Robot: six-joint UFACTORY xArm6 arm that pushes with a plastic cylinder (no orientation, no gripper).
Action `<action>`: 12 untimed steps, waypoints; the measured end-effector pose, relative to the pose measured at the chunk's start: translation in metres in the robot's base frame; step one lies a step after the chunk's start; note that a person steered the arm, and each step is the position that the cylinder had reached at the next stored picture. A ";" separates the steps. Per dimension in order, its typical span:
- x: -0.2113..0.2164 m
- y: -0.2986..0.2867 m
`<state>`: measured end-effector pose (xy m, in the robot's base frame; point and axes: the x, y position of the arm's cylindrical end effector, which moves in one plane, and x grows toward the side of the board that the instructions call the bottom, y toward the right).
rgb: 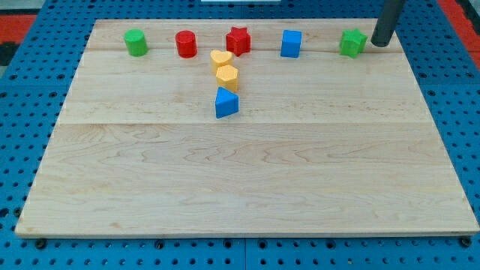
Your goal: Place the green star horizontally to the blue cube
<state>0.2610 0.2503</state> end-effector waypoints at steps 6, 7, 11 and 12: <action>-0.003 -0.017; -0.001 -0.017; 0.055 -0.082; 0.055 -0.091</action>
<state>0.3160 0.1589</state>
